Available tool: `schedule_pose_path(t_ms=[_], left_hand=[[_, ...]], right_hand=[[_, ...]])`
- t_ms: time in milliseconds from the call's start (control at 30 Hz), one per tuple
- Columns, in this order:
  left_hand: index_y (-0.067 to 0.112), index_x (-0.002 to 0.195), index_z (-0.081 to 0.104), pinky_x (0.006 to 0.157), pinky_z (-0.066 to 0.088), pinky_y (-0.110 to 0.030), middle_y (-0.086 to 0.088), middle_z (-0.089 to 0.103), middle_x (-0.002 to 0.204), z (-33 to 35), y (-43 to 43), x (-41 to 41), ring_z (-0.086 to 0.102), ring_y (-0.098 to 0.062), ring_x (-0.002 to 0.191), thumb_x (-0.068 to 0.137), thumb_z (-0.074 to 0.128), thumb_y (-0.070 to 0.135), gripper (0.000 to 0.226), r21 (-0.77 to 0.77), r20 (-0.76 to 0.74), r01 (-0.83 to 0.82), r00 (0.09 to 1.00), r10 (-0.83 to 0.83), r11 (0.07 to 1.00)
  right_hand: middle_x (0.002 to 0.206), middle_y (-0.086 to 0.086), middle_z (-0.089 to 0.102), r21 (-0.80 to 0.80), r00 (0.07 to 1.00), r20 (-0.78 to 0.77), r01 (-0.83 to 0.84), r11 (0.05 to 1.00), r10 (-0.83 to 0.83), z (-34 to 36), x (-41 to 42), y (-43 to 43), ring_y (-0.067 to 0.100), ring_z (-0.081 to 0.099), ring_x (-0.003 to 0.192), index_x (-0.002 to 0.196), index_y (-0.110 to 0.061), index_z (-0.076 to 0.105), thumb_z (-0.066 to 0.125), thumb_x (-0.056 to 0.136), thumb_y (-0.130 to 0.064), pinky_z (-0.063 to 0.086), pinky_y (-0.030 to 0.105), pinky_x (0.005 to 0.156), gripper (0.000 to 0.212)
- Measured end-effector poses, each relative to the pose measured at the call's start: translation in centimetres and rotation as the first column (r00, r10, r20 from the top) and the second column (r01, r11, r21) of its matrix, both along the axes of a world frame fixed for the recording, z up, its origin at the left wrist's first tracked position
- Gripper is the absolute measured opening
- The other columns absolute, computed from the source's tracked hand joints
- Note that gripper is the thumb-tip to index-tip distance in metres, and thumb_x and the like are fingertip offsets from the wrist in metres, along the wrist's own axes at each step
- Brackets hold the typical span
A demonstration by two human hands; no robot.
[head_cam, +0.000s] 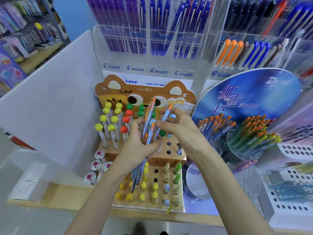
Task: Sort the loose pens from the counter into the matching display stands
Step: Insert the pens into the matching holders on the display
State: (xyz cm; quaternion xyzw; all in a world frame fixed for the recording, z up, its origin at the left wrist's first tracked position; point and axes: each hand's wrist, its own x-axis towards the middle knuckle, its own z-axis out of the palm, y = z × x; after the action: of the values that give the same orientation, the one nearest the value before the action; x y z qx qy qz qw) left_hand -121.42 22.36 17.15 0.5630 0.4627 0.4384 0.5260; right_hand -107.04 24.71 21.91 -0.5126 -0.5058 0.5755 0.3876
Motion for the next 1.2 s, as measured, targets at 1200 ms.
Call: schedule_pose_path(t_ms=[1200], left_hand=[[0.009, 0.109, 0.055, 0.039, 0.04, -0.025, -0.008, 0.056, 0.064, 0.2, 1.8, -0.1, 0.045, -0.016, 0.038, 0.08, 0.063, 0.01, 0.03, 0.019, 0.152, 0.102, 0.983, -0.104, 0.995]], right_hand=[[0.068, -0.005, 0.07, 0.156, 0.887, -0.336, 0.383, 0.911, -0.316, 1.5, -0.9, 1.3, 0.004, 0.066, 0.067, 0.111, -0.007, 0.054, 0.071, 0.082, -0.004, 0.05, 0.016, 0.062, 0.034]])
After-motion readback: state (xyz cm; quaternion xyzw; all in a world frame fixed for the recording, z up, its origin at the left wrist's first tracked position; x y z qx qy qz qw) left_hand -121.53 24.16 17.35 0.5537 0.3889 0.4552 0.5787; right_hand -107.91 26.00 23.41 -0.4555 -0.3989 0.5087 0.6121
